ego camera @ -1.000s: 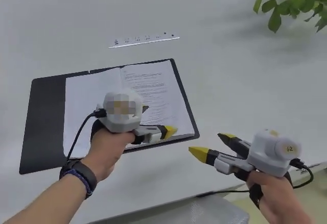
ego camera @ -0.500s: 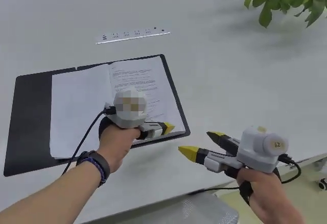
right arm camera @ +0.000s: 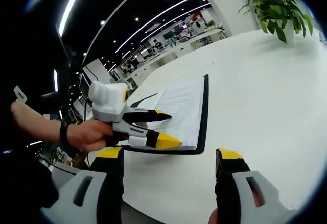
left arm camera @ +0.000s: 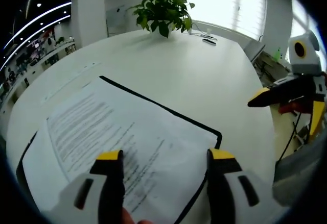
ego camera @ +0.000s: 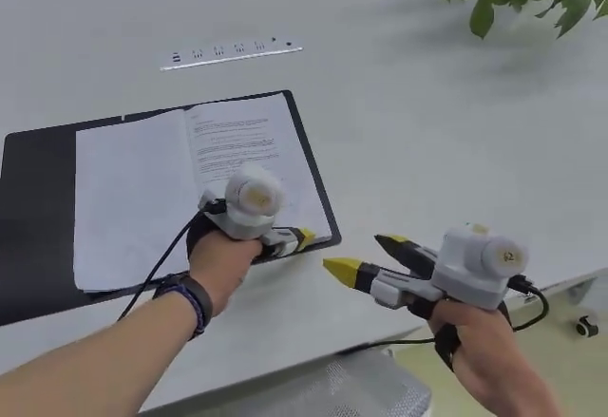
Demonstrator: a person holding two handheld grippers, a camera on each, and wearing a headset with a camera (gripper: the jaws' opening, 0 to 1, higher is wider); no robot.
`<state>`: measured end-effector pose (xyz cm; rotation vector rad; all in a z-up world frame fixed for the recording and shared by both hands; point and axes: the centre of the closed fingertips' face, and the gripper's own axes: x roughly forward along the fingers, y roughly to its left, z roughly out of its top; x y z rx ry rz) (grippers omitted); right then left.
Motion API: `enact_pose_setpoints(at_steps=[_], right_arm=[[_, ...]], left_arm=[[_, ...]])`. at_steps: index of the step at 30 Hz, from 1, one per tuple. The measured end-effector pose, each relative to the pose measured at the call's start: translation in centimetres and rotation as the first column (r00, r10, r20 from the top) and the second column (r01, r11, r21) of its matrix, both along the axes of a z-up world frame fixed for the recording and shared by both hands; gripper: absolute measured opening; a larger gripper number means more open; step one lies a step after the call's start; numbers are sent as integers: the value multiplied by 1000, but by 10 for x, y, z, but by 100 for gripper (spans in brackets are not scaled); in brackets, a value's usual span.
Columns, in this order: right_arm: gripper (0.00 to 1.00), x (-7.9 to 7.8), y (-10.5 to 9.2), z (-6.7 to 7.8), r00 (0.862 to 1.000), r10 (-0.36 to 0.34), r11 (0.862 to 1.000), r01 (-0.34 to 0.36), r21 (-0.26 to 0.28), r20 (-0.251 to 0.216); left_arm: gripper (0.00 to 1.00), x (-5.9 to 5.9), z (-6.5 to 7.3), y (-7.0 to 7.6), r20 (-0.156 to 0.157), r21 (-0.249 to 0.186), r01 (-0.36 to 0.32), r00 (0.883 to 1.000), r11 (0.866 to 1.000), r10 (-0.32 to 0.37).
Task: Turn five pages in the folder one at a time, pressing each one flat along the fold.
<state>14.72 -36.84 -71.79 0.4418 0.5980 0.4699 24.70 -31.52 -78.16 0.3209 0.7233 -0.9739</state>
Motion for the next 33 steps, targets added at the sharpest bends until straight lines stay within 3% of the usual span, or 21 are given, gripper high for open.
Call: enact_pose_setpoints(at_steps=[7,19,28,33], right_arm=[[72,0,0,-1,1000,-7,1000,7,5,-5],[71,6,3,0,1000,8,1000,-8,7,-2],[70,23,11,2,999,46,999,-46,-3,12],[69,43,17,1,997,76,997,-76,-16,24]], left_arm=[[65,1,-2,1,28,17,16,999,1000,-17],[57,7,-1,7,32,11,38,999,999,-38],[51,9,0,9,31,4,34,999,999,-34],[50,9,1,9,27,-2,33,999,999,-33]])
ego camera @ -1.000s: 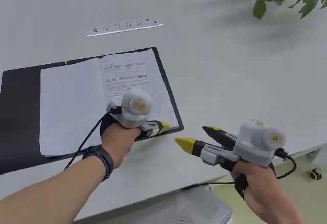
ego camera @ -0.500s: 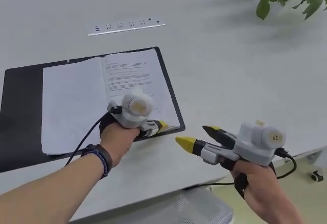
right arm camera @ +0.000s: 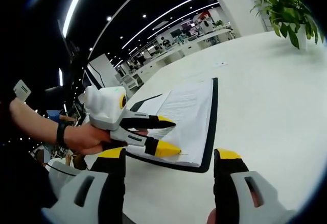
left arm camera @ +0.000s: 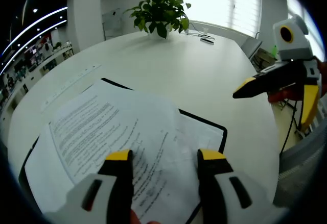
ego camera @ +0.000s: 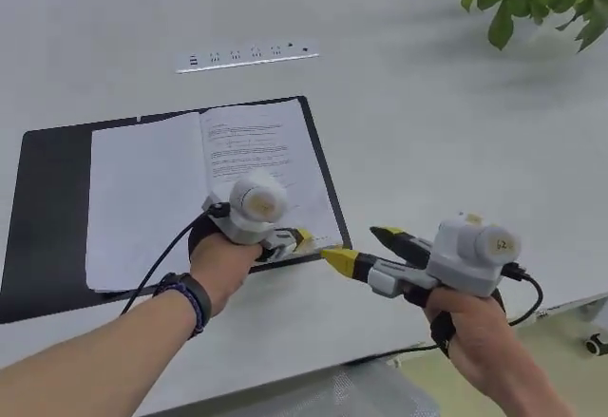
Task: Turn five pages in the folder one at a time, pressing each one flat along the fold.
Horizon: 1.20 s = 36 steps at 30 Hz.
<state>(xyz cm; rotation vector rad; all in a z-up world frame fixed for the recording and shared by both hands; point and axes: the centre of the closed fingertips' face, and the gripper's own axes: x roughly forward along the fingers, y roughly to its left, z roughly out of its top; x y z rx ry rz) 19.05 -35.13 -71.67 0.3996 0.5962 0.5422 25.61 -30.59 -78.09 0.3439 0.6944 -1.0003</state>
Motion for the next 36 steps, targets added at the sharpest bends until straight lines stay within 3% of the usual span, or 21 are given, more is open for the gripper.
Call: enact_pose_setpoints(at_steps=[6,11,18,30,36], right_arm=[[66,29,6,1,1000,6,1000,-6,31,14],[61,55,15,0,1000,1,994,-2,108,11],[60,76,21,-9,1000,9,991,-8,134,-13],[55,83,29,-18,999,24,988,-16,156,-48],[48,71,35,-26,997,42,990,-33,139,-64]], left_arm=[[50,0,0,0,-2,-4,2,1000,1000,-2],[50,0,0,0,-1,-13,-3,1000,1000,3],[50,-1,0,0,-5,-17,-12,1000,1000,11],[49,-5,0,2,-17,-23,-19,1000,1000,19],[52,-11,1,3,-48,-25,-15,999,1000,13]])
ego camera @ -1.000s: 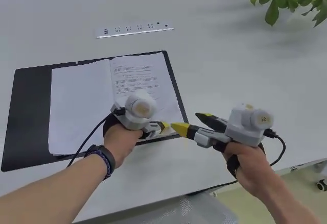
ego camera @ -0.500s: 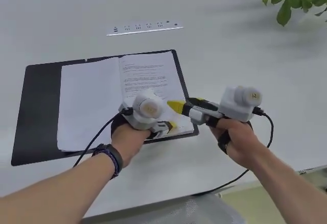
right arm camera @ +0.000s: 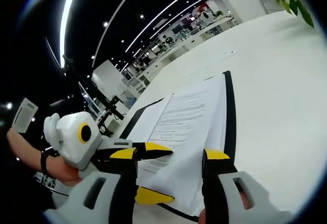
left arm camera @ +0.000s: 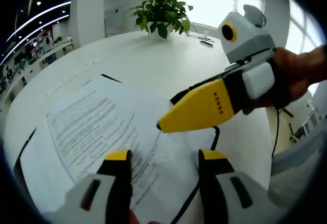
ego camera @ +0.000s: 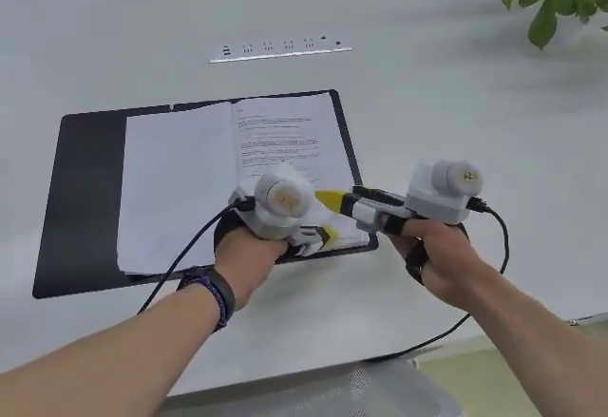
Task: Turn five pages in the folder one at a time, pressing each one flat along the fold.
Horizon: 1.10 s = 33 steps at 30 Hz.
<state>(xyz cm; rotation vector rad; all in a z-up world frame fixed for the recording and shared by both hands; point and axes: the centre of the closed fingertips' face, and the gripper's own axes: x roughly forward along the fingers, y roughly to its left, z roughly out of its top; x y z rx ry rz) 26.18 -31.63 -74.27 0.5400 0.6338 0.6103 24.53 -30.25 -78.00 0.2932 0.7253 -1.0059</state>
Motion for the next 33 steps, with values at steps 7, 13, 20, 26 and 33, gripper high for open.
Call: enact_pose_setpoints(at_steps=[7,13,20,26,33], right_arm=[[32,-7,-6,-1,999,-47,999,47,-7,-6],[20,-11,-7,-1,998,-66,998,66,-12,-7],[4,-9,-9,3,995,-101,995,101,-1,3],[0,-9,-3,8,995,-94,996,94,6,10],[0,-7,-1,14,994,-111,994,111,20,-3]], left_arm=[[60,-14,7,9,-31,-18,-10,999,1000,9],[62,-19,20,22,-18,-39,-39,999,998,38],[63,-17,31,41,-5,-54,-78,997,995,78],[64,-13,44,58,20,-65,-108,994,992,110],[65,-8,52,80,27,-90,-157,987,983,160]])
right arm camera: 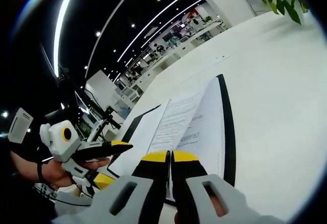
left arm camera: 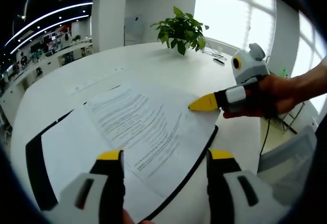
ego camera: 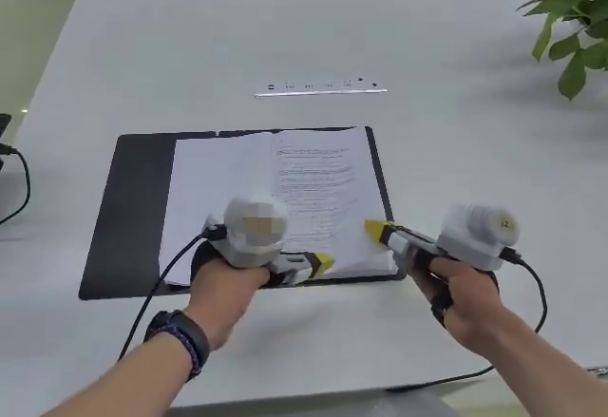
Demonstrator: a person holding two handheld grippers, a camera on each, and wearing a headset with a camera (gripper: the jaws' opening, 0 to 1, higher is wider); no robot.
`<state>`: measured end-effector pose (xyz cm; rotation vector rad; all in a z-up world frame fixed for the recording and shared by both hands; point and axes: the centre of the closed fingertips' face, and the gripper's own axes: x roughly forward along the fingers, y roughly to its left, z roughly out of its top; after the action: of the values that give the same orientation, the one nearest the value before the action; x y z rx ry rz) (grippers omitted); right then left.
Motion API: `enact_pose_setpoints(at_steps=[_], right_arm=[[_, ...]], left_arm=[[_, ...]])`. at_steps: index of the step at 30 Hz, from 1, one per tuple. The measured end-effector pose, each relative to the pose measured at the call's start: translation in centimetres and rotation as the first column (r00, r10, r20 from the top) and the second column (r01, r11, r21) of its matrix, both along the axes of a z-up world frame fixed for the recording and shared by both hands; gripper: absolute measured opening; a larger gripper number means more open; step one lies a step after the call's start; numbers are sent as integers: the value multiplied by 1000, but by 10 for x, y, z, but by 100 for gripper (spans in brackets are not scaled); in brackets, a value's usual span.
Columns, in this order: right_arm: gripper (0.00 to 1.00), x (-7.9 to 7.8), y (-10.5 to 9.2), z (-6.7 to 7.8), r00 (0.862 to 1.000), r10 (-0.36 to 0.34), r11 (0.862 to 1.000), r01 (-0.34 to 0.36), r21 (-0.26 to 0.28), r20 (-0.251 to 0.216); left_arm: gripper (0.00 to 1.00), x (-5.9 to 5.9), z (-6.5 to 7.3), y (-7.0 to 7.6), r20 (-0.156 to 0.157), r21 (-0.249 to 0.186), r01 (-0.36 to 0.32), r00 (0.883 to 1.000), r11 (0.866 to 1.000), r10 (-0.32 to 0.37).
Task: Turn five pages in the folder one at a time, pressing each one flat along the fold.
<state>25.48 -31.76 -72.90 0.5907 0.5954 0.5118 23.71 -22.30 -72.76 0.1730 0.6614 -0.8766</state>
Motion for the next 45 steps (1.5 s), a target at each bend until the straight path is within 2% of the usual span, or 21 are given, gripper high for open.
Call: enact_pose_setpoints(at_steps=[5,13,19,26,33,41,45], right_arm=[[0,3,7,9,1000,0,1000,0,3,16],[0,7,30,23,998,30,1000,-30,2,50],[0,8,52,30,995,65,998,-65,-2,76],[0,11,82,35,993,83,996,-85,20,89],[0,10,114,42,986,130,991,-133,30,101],[0,9,151,48,974,196,979,-200,28,112],[0,6,169,46,967,230,972,-234,24,109]], left_arm=[[66,0,7,17,14,-6,-18,1000,1000,18],[67,4,17,50,37,-9,-47,998,999,48],[68,5,23,79,49,-12,-88,995,996,88],[70,3,32,115,64,-20,-140,988,990,141],[70,-3,37,150,84,-11,-186,979,982,187],[71,-14,35,186,81,-19,-251,964,968,252],[71,-19,33,200,76,-24,-277,958,961,278]])
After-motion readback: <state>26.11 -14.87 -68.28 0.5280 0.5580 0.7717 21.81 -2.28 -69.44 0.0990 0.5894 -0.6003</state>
